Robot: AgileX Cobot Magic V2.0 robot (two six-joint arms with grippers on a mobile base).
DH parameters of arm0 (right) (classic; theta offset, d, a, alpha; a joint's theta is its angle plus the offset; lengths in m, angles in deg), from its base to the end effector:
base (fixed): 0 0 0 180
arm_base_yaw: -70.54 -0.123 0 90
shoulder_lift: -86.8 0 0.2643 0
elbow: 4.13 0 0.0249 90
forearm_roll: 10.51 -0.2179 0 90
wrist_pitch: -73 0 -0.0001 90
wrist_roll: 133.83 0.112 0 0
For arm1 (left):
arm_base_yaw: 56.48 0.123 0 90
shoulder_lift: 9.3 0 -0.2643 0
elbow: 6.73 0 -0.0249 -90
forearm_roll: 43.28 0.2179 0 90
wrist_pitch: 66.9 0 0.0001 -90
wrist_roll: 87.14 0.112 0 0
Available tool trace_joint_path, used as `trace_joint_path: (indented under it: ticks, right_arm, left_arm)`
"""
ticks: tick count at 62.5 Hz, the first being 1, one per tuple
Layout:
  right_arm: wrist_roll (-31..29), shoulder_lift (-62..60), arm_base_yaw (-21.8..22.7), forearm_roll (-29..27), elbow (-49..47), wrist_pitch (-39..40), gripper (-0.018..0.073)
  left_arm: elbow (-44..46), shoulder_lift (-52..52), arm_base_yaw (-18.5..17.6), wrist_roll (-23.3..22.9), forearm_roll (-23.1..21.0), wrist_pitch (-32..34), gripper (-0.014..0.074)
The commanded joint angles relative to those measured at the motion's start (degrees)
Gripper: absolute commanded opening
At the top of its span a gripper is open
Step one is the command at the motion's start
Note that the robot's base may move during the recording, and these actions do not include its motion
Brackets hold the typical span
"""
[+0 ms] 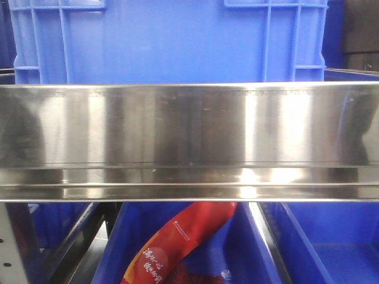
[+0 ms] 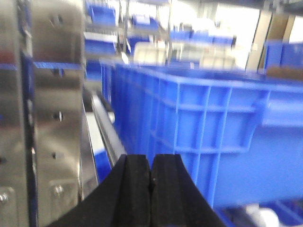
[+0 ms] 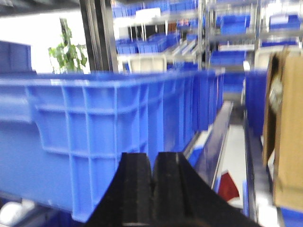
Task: Grab block from conveyor and place in blue bin
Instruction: 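Open both grippers to drop the blocks into the blue bin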
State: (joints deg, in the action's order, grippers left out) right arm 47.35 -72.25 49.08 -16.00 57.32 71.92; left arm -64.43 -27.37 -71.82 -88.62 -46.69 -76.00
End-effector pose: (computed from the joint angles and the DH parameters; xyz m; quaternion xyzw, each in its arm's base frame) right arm 0.0717 0.0284 0.2836 -0.0864 0.6601 0.1819 0.7237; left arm 0.0628 -0.0183 0.2926 0.0651 0.6715 -0.1325 0.7261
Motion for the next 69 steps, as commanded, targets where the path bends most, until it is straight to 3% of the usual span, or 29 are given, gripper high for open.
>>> trace_joint_path:
  ticks: [1, 28, 53, 69]
  right_arm:
    - [-0.2, -1.7, 0.3, 0.2, 0.2, 1.1, -0.0162]
    - [-0.2, -1.8, 0.6, 1.0, 1.2, 1.1, -0.0162]
    - [-0.2, -12.6, 16.2, 1.9, 14.1, 2.5, -0.0162]
    - [-0.2, -12.6, 17.3, 3.3, 15.2, 4.0, -0.0162]
  left_arm:
    - [-0.1, 2.8, 0.3, -0.4, -0.5, 1.6, -0.0111]
    - [-0.1, 5.6, 0.3, -0.4, -0.5, 1.6, -0.0111]
    - [-0.1, 5.6, 0.3, -0.4, -0.5, 1.5, -0.0111]
    - [-0.1, 5.6, 0.3, -0.4, -0.5, 1.5, -0.0111]
